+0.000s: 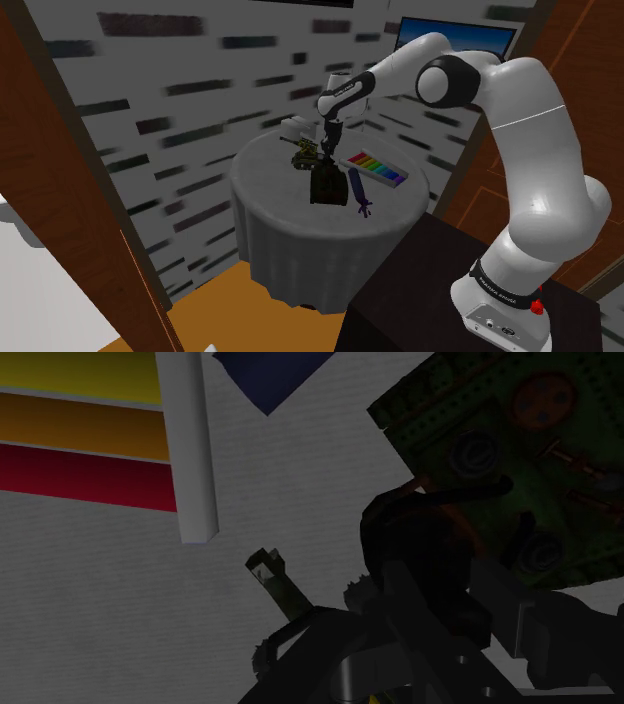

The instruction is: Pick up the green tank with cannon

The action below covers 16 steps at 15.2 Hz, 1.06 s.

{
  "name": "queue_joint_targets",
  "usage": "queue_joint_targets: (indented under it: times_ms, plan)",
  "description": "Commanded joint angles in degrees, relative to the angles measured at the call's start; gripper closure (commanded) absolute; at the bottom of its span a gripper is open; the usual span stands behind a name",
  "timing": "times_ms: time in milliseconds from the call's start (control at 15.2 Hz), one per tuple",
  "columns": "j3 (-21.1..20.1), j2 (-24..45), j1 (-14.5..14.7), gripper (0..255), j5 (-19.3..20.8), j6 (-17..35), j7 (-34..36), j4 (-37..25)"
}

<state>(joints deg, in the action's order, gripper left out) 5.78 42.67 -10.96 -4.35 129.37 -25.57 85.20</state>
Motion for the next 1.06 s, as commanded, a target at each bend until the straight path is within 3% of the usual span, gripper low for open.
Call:
queue_joint_targets:
  times_ms: [0,990]
  plan:
    - [0.1,-0.8,0.1,255,0.1,-0.7,0.1,0.1]
    - [0.4,-6.1,0.3,255,0.6,-7.8,0.3,-1.8]
